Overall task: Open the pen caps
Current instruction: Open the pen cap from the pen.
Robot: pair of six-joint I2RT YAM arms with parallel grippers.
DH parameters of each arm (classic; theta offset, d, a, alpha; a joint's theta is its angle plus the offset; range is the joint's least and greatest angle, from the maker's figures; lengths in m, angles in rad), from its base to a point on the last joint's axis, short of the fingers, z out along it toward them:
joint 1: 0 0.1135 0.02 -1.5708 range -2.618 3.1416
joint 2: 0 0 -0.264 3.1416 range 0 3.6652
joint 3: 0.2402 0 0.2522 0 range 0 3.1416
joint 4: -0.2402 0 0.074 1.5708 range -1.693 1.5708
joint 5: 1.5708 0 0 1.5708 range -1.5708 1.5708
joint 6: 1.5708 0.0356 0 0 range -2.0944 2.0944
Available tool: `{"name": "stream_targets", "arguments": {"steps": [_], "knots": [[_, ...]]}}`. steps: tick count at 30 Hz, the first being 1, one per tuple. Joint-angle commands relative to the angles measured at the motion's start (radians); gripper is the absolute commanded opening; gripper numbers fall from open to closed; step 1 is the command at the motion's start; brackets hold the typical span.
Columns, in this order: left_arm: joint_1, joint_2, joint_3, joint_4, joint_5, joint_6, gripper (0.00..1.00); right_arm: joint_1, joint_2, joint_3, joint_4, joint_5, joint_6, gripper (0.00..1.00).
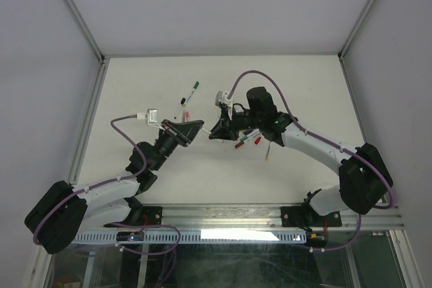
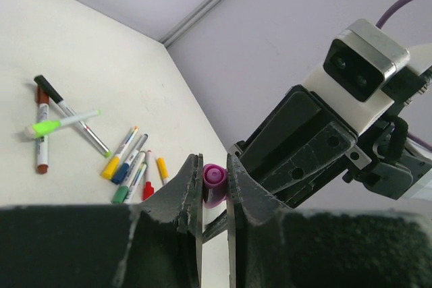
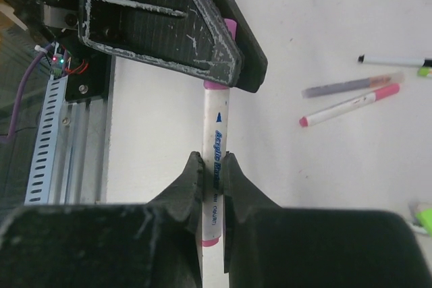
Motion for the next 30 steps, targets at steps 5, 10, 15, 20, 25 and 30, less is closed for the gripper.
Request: {"name": "stream_targets", "arguments": {"steps": [5,10,15,20,25,30], "knots": [[0.176,-0.157,0.132,-0.064,-0.123,0.04,0.0,-0.008,0.046,-0.001,-0.156,-0.015,-0.04,0.0],[0.196,-0.15,0.163,-0.081,-0.11,0.035,0.0,-0.008,0.059,0.006,-0.165,-0.017,-0.041,0.0],[0.227,-0.162,0.187,-0.104,-0.135,0.022,0.0,-0.006,0.067,0.006,-0.167,-0.018,-0.038,0.0],[0.272,-0.179,0.237,-0.151,-0.156,0.02,0.0,-0.005,0.08,0.013,-0.173,-0.019,-0.035,0.0],[0.312,-0.179,0.28,-0.184,-0.128,0.022,0.0,-0.006,0.082,0.014,-0.173,-0.015,-0.031,0.0],[0.326,-0.2,0.276,-0.231,-0.115,0.024,0.0,-0.006,0.077,0.012,-0.167,-0.022,-0.024,0.0]]}}
